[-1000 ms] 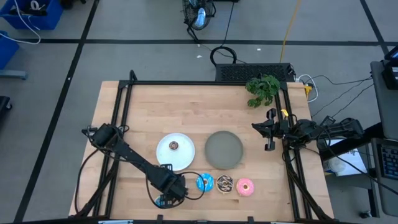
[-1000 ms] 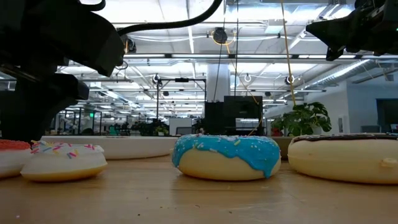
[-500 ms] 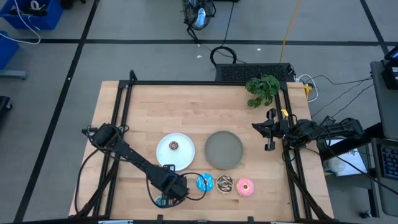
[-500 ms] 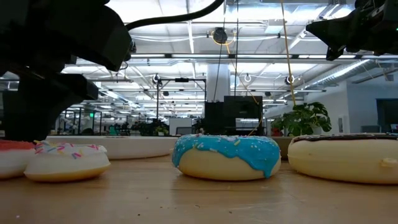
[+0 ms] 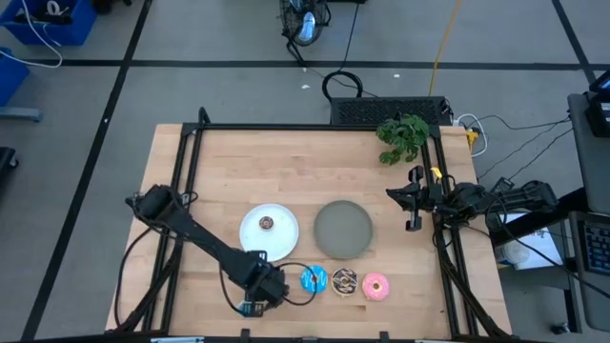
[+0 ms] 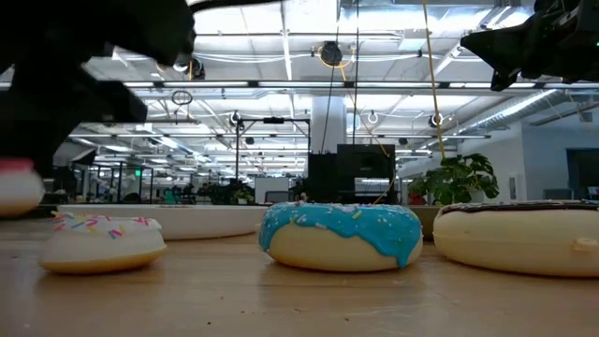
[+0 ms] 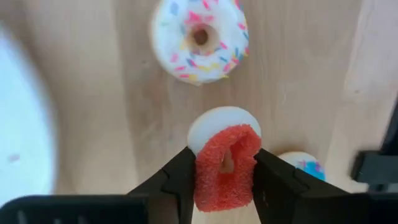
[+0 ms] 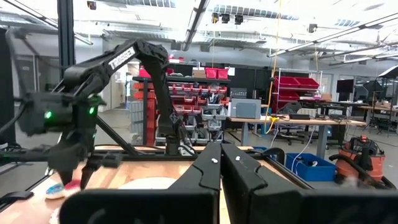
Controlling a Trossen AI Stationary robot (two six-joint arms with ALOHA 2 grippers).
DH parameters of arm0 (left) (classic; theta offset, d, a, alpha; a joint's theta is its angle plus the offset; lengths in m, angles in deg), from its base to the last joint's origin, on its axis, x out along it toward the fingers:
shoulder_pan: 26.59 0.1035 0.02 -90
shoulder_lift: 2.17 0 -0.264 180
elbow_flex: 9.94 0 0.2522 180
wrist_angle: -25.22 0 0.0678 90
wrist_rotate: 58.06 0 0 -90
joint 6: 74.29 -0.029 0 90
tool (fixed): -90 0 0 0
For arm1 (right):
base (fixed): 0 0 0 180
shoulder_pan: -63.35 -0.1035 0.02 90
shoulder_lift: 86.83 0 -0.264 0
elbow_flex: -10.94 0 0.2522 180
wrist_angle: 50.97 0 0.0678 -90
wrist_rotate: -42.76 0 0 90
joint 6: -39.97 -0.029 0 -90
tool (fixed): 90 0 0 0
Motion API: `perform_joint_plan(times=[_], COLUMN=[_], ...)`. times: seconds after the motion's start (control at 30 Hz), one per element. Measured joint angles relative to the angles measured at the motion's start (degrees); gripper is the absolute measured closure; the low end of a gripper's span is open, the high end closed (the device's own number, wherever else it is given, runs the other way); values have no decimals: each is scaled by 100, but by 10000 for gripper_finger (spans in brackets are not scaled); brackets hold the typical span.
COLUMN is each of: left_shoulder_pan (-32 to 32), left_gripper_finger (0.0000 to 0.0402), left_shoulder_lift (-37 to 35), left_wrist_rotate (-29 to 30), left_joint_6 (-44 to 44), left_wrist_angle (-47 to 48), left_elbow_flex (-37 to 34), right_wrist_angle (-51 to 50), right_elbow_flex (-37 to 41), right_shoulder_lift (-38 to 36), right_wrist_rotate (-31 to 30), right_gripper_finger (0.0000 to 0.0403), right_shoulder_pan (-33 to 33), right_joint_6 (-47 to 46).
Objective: Pick & Place donuts
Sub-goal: Put the small orange donut on the white plate
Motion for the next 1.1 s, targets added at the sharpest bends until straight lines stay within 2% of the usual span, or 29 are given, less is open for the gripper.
perform_joint_plan(times=[0.4, 0.57, 0.77, 1.1], left_shoulder_pan=[716, 1004, 1141, 1412], left_gripper_finger=[270, 270, 270, 270], left_shoulder_lift=[-1561, -1948, -1983, -1409], left_wrist_rotate=[782, 756, 756, 989], left_joint_6=[-218, -350, -553, -1449], left_wrist_angle=[799, 984, 1164, 891], left_elbow_flex=[77, 77, 77, -258], right_wrist_angle=[-2, -13, 3, 46], right_elbow_flex=[0, 0, 0, 0], right_shoulder_lift=[0, 0, 0, 2], right_wrist_rotate=[0, 0, 0, 0], right_gripper_finger=[403, 403, 403, 403], right_shoulder_pan=[0, 0, 0, 0], right_joint_6=[-15, -15, -9, -15])
